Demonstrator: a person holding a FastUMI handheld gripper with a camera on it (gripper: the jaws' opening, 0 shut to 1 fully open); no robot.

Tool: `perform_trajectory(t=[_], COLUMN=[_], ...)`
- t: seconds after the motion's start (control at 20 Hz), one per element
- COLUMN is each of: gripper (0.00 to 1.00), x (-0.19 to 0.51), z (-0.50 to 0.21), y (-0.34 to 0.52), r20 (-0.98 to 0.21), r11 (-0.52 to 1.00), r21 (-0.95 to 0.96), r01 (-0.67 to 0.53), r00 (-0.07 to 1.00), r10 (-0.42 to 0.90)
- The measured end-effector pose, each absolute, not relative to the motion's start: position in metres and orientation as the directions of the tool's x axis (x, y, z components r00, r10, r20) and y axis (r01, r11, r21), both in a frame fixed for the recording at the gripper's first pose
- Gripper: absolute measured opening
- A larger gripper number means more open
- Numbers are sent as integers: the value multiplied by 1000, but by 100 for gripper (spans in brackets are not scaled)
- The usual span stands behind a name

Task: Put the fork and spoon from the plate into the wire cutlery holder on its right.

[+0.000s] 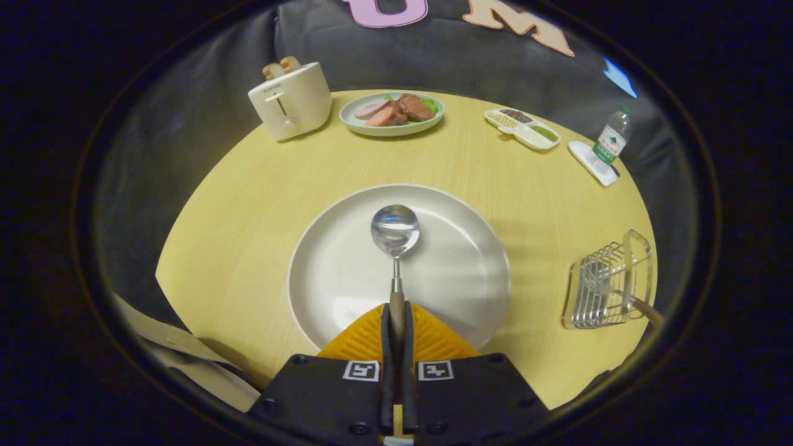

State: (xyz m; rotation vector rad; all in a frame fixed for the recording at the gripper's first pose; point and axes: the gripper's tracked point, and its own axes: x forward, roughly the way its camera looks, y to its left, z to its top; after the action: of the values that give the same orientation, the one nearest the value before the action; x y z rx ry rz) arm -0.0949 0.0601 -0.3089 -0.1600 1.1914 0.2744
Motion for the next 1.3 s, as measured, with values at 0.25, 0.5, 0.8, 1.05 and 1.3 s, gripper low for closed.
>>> perform_trajectory(t=[0.25,0.5,0.8,1.05,1.3], gripper=[9,9,9,9,9], x=[-90,-86,-76,-72,-77], z=[-280,-254,-222,-202,-192], y=[37,12,-46,-82,-120], r20=[-929,-922,-915,-913,-922], r11=[952,953,953,957,943], r21=[16,3,-78,-107,-163], r01=[-307,-303,-293,-271,-292], r00=[348,367,400,409,385], r10=[128,120,48,14,-40])
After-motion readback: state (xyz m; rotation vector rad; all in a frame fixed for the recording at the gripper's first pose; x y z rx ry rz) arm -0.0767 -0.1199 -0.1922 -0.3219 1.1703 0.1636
